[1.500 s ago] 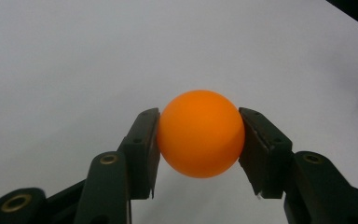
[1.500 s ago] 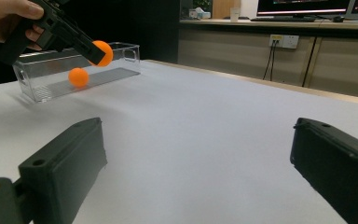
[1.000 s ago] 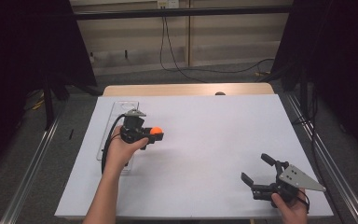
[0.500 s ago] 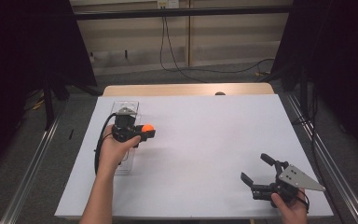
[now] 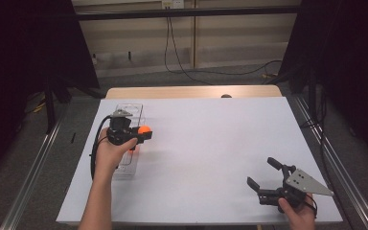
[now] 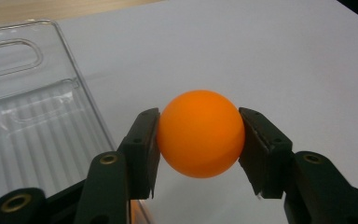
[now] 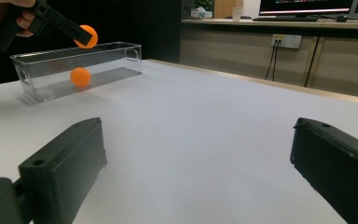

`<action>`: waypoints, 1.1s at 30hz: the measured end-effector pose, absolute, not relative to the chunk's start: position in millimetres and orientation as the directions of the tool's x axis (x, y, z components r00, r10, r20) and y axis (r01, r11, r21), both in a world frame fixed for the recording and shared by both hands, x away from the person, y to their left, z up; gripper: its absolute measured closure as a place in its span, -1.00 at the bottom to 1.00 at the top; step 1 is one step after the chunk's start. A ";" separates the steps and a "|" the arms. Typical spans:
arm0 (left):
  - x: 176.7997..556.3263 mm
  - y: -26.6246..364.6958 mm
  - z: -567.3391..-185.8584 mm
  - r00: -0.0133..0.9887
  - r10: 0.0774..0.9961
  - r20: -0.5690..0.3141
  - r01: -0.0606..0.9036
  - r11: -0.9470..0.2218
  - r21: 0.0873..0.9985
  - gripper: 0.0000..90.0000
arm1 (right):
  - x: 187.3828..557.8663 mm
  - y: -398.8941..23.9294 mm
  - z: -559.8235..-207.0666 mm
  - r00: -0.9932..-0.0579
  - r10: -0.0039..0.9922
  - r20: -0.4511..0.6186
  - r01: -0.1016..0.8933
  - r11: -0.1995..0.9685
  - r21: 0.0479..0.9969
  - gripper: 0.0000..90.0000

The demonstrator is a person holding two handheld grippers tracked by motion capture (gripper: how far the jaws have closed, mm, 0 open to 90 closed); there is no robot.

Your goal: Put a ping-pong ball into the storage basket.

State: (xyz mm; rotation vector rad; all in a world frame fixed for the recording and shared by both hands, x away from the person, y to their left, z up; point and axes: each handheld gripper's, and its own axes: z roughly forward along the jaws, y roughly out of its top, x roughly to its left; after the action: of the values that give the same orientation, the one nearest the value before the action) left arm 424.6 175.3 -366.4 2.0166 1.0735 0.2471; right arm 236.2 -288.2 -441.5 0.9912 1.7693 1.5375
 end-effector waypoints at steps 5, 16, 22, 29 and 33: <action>424.2 182.8 -364.2 0.599 0.781 -0.177 0.601 -0.293 0.743 0.13 | 236.3 -287.9 -441.5 -0.550 0.834 0.037 0.155 0.058 0.986 -0.94; 425.6 194.5 -364.4 0.570 0.809 -0.146 0.601 -0.289 0.746 0.13 | 236.1 -288.4 -441.6 -0.549 0.835 0.040 0.155 0.055 0.986 -0.94; 425.6 203.5 -366.7 0.540 0.828 -0.149 0.609 -0.263 0.748 0.13 | 237.4 -286.1 -441.3 -0.554 0.832 0.035 0.153 0.061 0.986 -0.94; 426.1 211.8 -367.4 0.504 0.855 -0.124 0.612 -0.251 0.750 0.13 | 237.2 -286.2 -441.3 -0.553 0.832 0.036 0.153 0.059 0.987 -0.94; 427.1 215.6 -370.4 0.498 0.856 -0.142 0.619 -0.236 0.749 0.13 | 237.1 -286.3 -441.2 -0.554 0.832 0.036 0.153 0.059 0.987 -0.94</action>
State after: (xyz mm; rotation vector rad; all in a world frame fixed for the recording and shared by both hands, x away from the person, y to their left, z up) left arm 427.1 215.6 -370.4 1.9588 1.2131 0.3831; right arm 237.1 -286.3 -441.2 0.9843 1.7724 1.5386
